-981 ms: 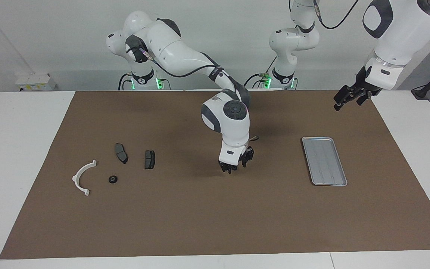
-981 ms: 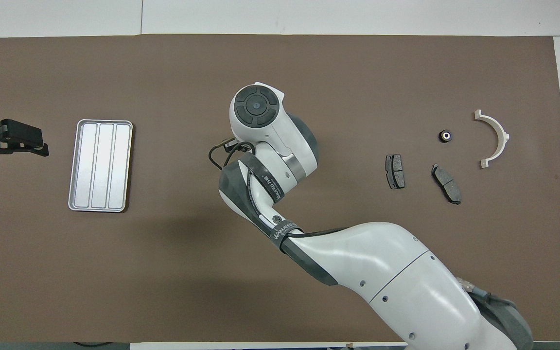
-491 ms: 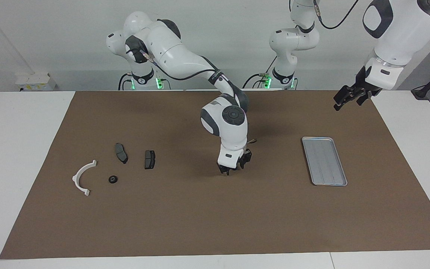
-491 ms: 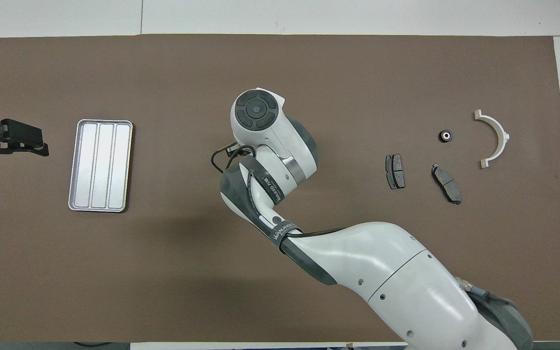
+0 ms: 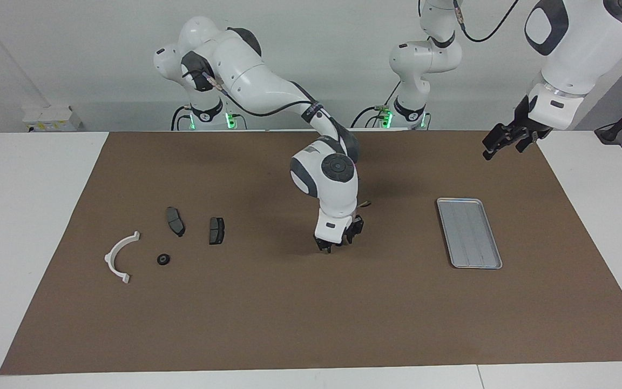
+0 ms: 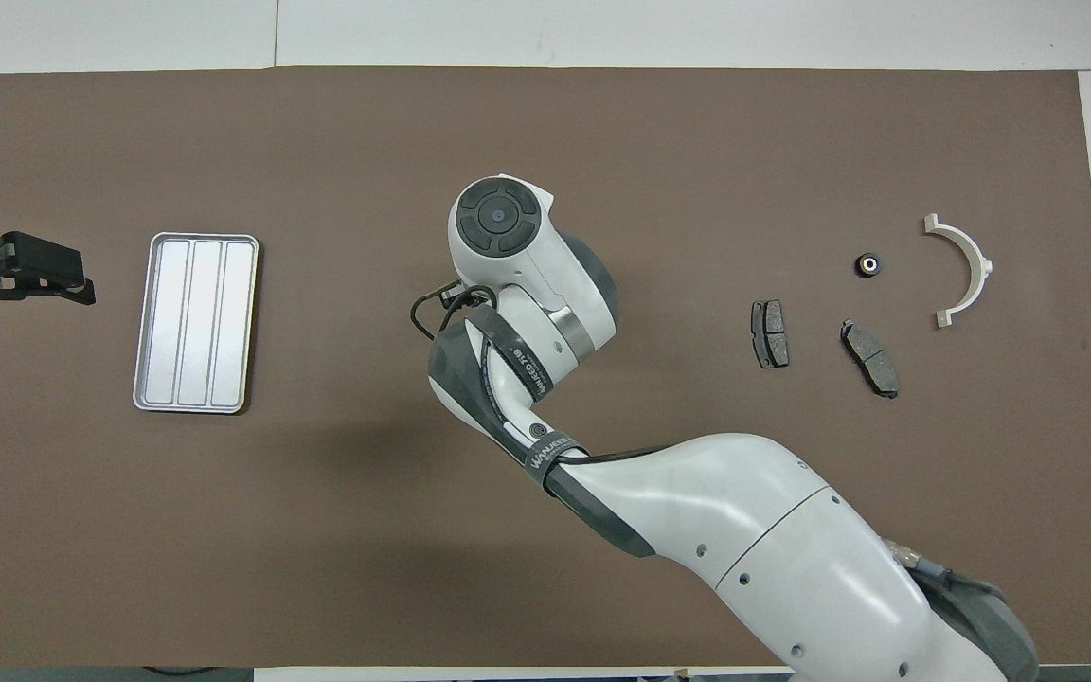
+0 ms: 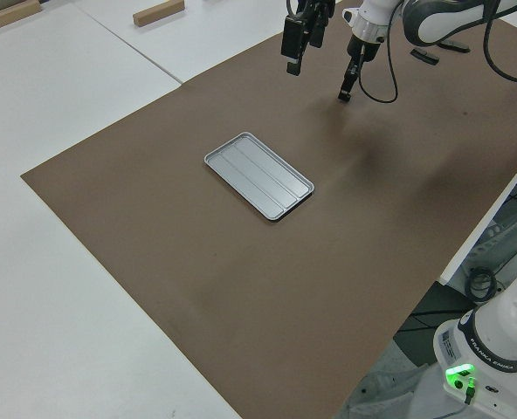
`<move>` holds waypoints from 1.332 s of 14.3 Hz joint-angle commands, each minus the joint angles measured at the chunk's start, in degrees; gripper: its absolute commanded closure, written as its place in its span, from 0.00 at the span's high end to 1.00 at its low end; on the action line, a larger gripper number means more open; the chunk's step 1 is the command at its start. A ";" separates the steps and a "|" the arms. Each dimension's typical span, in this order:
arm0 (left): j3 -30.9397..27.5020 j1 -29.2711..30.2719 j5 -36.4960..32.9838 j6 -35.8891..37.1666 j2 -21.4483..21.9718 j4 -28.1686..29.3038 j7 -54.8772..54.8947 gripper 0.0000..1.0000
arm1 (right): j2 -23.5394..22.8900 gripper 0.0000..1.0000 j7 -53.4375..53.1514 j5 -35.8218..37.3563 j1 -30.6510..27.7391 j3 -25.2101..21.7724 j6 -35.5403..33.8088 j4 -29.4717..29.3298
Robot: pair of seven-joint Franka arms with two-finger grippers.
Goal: Place bearing gear from tray to pile
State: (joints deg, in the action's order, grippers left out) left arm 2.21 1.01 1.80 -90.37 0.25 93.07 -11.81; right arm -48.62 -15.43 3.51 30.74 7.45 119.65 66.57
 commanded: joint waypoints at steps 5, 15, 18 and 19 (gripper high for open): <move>-0.27 -0.22 1.01 0.11 0.54 0.36 0.21 1.00 | 3.09 0.71 -2.50 -0.79 0.02 0.37 3.39 6.36; -0.27 -0.22 1.01 0.11 0.54 0.36 0.21 1.00 | 3.98 0.18 -2.85 -0.97 -0.07 0.37 6.21 9.19; -0.27 -0.22 1.01 0.20 0.54 0.36 0.21 1.00 | 3.98 0.00 -2.94 -0.97 -0.24 0.37 6.12 9.10; -0.27 -0.22 1.01 0.20 0.54 0.36 0.21 1.00 | 3.98 0.00 -2.94 -0.97 -0.33 0.37 6.12 9.10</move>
State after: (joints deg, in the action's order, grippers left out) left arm 2.21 1.01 1.80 -90.33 0.26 93.07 -11.81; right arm -45.26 -16.69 3.33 31.05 7.40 124.28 73.50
